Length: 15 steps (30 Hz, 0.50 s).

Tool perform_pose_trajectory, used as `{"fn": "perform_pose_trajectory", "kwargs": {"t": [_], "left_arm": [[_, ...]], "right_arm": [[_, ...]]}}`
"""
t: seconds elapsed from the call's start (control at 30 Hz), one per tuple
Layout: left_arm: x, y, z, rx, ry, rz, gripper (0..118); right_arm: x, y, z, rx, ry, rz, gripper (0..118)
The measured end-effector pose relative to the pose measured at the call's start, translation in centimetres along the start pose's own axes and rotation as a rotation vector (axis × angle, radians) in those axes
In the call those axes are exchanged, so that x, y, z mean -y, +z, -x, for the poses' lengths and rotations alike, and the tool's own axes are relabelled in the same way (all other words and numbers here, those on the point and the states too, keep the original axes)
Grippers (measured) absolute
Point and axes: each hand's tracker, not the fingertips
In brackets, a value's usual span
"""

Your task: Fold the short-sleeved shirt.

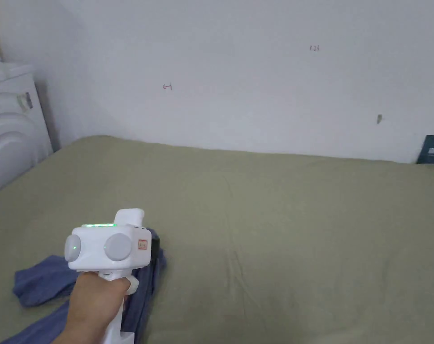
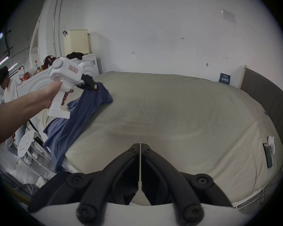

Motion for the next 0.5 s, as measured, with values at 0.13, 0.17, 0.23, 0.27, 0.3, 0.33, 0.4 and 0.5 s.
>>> {"fn": "perform_pose_trajectory", "kwargs": {"t": [0.13,0.17,0.23,0.27,0.3,0.33,0.4,0.5], "left_arm": [[-1.7,0.2,-9.2,0.106,-0.144,-0.117,5],[-1.9,0.3,-12.1,0.158,-0.161,-0.118,5],[-2.0,0.3,-17.2,0.245,-0.203,-0.121,5],[-1.8,0.4,-20.0,0.299,-0.226,-0.119,5],[-1.5,0.5,-22.9,0.351,-0.246,-0.121,5],[-1.1,0.5,-25.0,0.389,-0.257,-0.120,5],[0.2,-0.1,-29.3,0.474,-0.275,-0.090,5],[3.4,-3.1,-34.3,0.483,-0.343,0.002,5]], "right_arm": [[0.3,1.6,-2.4,0.050,-0.034,-0.015,4],[0.5,2.0,-3.1,0.067,-0.044,-0.019,4],[0.7,2.8,-4.5,0.098,-0.064,-0.020,4],[0.9,3.1,-5.3,0.112,-0.072,-0.021,4],[1.0,3.5,-6.1,0.131,-0.082,-0.022,4],[1.1,3.8,-6.8,0.147,-0.090,-0.024,4],[1.2,4.3,-8.2,0.179,-0.108,-0.024,4],[1.3,4.9,-10.1,0.219,-0.157,-0.031,4]]}}
